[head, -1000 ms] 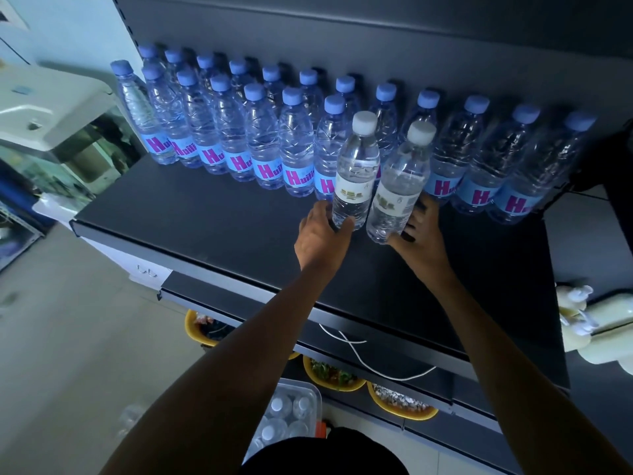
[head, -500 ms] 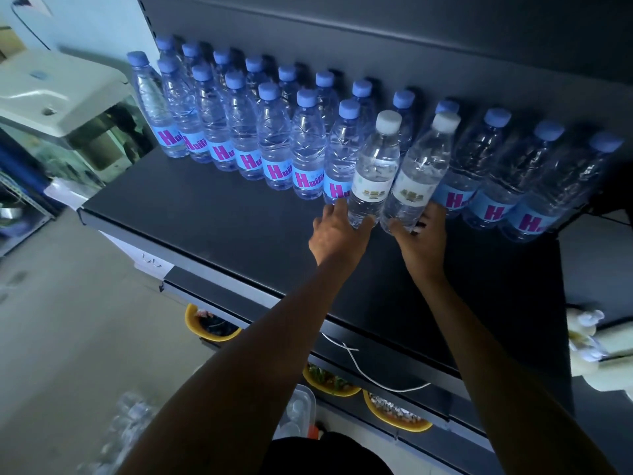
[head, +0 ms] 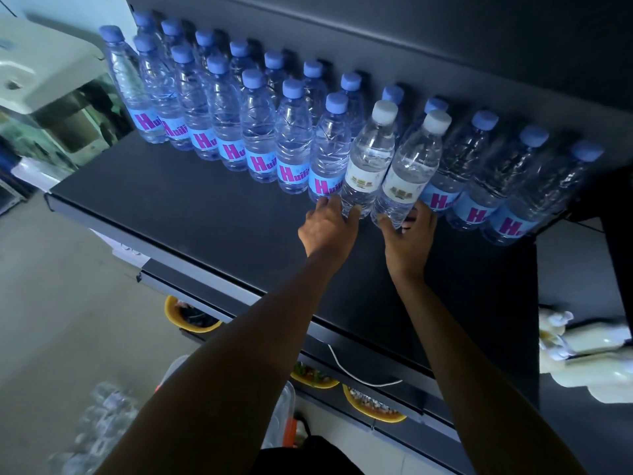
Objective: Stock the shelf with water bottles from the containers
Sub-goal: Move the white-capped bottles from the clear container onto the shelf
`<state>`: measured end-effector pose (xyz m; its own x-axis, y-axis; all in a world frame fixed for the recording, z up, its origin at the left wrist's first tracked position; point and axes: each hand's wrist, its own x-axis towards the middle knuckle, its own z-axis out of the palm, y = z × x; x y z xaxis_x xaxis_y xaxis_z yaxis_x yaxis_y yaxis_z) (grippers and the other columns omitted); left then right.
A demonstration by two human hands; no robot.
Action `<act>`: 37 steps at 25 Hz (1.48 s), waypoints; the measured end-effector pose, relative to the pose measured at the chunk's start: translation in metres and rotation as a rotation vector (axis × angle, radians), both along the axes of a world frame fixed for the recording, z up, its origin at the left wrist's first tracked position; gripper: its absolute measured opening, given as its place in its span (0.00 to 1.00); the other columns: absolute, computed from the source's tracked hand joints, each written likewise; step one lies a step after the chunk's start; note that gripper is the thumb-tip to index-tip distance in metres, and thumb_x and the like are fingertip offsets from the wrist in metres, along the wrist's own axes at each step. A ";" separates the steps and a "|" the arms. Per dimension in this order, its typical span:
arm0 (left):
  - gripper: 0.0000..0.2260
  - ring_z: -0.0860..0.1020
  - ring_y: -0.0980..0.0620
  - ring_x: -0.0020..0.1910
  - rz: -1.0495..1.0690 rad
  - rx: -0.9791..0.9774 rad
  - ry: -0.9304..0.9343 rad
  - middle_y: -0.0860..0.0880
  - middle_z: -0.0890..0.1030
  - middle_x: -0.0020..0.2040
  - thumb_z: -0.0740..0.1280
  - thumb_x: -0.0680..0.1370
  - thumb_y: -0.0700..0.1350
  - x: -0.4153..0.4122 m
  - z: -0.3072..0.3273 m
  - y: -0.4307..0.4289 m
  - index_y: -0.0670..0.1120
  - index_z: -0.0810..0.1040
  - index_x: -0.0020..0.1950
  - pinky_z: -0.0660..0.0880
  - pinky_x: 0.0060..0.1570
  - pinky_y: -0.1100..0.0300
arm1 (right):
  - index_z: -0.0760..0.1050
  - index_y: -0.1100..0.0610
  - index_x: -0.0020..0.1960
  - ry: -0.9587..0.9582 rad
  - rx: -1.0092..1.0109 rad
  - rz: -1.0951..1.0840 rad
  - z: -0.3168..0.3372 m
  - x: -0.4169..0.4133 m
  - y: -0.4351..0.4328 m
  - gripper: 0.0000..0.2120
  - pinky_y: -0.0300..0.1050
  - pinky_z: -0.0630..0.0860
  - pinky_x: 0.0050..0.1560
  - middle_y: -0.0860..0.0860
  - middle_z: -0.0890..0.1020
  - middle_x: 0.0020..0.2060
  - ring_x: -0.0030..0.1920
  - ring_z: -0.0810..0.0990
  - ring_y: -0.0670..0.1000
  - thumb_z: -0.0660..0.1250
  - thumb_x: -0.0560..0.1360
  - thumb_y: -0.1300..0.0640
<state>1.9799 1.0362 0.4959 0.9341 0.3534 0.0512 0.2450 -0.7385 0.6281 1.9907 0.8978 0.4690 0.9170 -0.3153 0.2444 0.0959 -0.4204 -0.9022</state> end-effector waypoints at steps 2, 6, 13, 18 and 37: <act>0.18 0.77 0.43 0.56 0.020 0.016 0.027 0.49 0.79 0.55 0.60 0.81 0.62 0.002 0.002 -0.001 0.48 0.74 0.56 0.75 0.51 0.49 | 0.72 0.56 0.69 -0.007 -0.021 -0.005 0.001 0.001 0.001 0.33 0.59 0.80 0.56 0.53 0.75 0.62 0.60 0.78 0.55 0.76 0.69 0.45; 0.16 0.77 0.44 0.55 0.028 -0.042 0.086 0.50 0.81 0.51 0.60 0.80 0.61 0.002 0.009 0.001 0.49 0.75 0.54 0.74 0.52 0.50 | 0.73 0.56 0.69 0.000 -0.007 -0.009 -0.001 0.001 0.001 0.31 0.55 0.80 0.57 0.52 0.76 0.62 0.58 0.78 0.53 0.77 0.70 0.47; 0.16 0.77 0.55 0.44 -0.047 -0.560 0.009 0.53 0.80 0.49 0.67 0.79 0.48 -0.044 0.014 0.046 0.52 0.75 0.66 0.72 0.46 0.60 | 0.65 0.61 0.75 0.024 0.122 -0.117 0.009 -0.035 0.015 0.39 0.51 0.79 0.60 0.51 0.69 0.60 0.61 0.74 0.52 0.77 0.70 0.51; 0.15 0.74 0.59 0.32 -0.073 -0.762 -0.095 0.53 0.76 0.37 0.67 0.78 0.38 -0.117 0.004 0.097 0.48 0.77 0.65 0.72 0.34 0.64 | 0.72 0.62 0.68 -0.125 0.122 -0.085 0.006 -0.127 0.062 0.27 0.53 0.79 0.61 0.51 0.71 0.60 0.59 0.75 0.52 0.74 0.73 0.55; 0.21 0.76 0.45 0.57 0.136 -0.356 0.462 0.43 0.74 0.62 0.70 0.76 0.45 -0.415 -0.342 0.277 0.43 0.72 0.68 0.75 0.55 0.51 | 0.75 0.63 0.62 0.390 -0.482 0.521 -0.326 -0.413 0.228 0.18 0.59 0.76 0.56 0.59 0.76 0.54 0.53 0.76 0.59 0.68 0.74 0.59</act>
